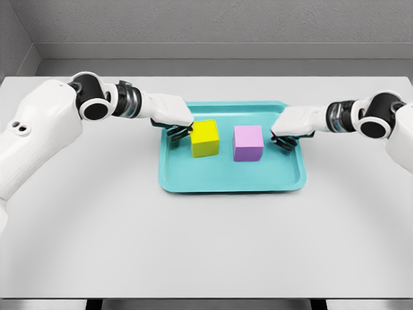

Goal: Push two cubes

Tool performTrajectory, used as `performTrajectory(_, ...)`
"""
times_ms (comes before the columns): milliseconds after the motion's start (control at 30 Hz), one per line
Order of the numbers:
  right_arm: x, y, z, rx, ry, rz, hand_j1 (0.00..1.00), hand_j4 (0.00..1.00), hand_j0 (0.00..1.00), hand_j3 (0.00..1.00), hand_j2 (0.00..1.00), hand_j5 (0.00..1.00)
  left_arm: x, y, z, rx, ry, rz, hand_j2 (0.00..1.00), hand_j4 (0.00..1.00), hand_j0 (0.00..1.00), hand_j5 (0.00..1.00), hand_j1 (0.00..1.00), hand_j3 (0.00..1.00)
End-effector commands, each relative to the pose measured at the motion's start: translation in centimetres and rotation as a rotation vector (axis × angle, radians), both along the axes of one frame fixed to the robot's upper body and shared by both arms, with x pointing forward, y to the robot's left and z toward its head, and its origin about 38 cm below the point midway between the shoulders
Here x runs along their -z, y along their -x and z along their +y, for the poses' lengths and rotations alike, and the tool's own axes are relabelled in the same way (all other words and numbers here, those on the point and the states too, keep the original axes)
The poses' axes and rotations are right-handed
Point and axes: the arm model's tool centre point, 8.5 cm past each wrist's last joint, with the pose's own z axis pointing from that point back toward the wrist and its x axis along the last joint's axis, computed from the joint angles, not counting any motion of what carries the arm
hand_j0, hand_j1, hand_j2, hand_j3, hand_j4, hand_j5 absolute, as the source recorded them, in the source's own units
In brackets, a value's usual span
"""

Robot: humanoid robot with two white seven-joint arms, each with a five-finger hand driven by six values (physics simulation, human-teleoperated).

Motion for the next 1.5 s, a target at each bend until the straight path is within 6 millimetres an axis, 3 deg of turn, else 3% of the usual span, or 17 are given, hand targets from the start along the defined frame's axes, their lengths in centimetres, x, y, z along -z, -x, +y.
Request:
performTrajectory(0,-0.1,0.0,-0.6,0.011,0.0,0.0,0.06,0.06,0.06,0.06,0.06,0.06,-0.1,0.0,-0.3,0.001,0.008,0.001,0.06,0.06,0.06,0.06,0.06,0.06)
performTrajectory(300,-2.6,-0.1,-5.8,0.114,-0.009,-0.048,0.13,0.13,0.13,0.13,0.13,0.13,-1.4,-0.4,-0.7,0.0,0.031,-0.021,0.06,0.06,0.06,0.06,0.06,0.06)
performTrajectory(367,-3.6,0.0,-7.7,0.159,-0.023,-0.071,0.27,0.27,0.27,0.27,0.27,0.27,-2.1,-0.8,0.2,-0.02,0.042,-0.032,0.06,0.06,0.06,0.06,0.06,0.06)
performTrajectory(400,-4.4,-0.1,-8.6,0.182,-0.039,-0.089,0.47,0.47,0.47,0.47,0.47,0.47,-3.1,-1.3,1.8,-0.055,0.058,-0.049,0.06,0.06,0.06,0.06,0.06,0.06)
performTrajectory(433,-4.8,0.0,-9.3,0.2,-0.049,-0.1,0.72,0.72,0.72,0.72,0.72,0.72,-3.8,-1.6,2.1,-0.064,0.058,-0.063,0.06,0.06,0.06,0.06,0.06,0.06)
performTrajectory(500,-5.8,0.2,-10.8,0.227,-0.049,-0.116,1.0,1.0,1.0,1.0,1.0,1.0,-4.4,-2.0,1.5,-0.066,0.077,-0.072,0.05,0.05,0.05,0.05,0.05,0.05)
performTrajectory(567,-6.4,0.6,-12.4,0.258,-0.077,-0.115,1.0,1.0,1.0,1.0,1.0,1.0,-2.3,-3.9,1.2,-0.164,0.084,-0.014,0.04,0.04,0.04,0.04,0.04,0.04)
performTrajectory(600,-6.6,0.8,-12.7,0.266,-0.094,-0.114,1.0,1.0,1.0,1.0,1.0,1.0,-1.9,-4.0,0.1,-0.16,0.08,-0.005,0.03,0.03,0.03,0.03,0.03,0.03)
performTrajectory(700,-6.6,0.7,-12.6,0.263,-0.096,-0.113,1.0,1.0,1.0,1.0,1.0,1.0,-1.0,-3.4,-3.6,-0.094,0.025,-0.025,0.03,0.03,0.03,0.03,0.03,0.03)
performTrajectory(833,-7.3,0.6,-11.4,0.233,-0.112,-0.129,1.0,1.0,1.0,1.0,1.0,1.0,-0.2,-2.9,-4.9,-0.062,-0.016,-0.03,0.03,0.03,0.03,0.03,0.03,0.03)
performTrajectory(1000,-8.8,0.5,-12.0,0.251,-0.161,-0.155,1.0,1.0,1.0,1.0,1.0,1.0,0.0,-2.6,-5.7,-0.05,-0.01,-0.024,0.03,0.03,0.03,0.03,0.03,0.03)
performTrajectory(1167,-8.5,0.5,-11.8,0.249,-0.169,-0.149,1.0,1.0,1.0,1.0,1.0,1.0,-0.5,-2.8,-5.5,-0.059,0.008,-0.029,0.03,0.03,0.03,0.03,0.03,0.03)
performTrajectory(1267,-8.5,0.6,-12.1,0.256,-0.165,-0.148,1.0,1.0,1.0,1.0,1.0,1.0,-2.2,-3.7,-4.2,-0.104,0.07,-0.045,0.03,0.03,0.03,0.03,0.03,0.03)
performTrajectory(1467,-8.5,0.6,-12.1,0.255,-0.166,-0.149,1.0,1.0,1.0,1.0,1.0,1.0,-1.8,-3.5,-4.7,-0.09,0.044,-0.05,0.03,0.03,0.03,0.03,0.03,0.03)
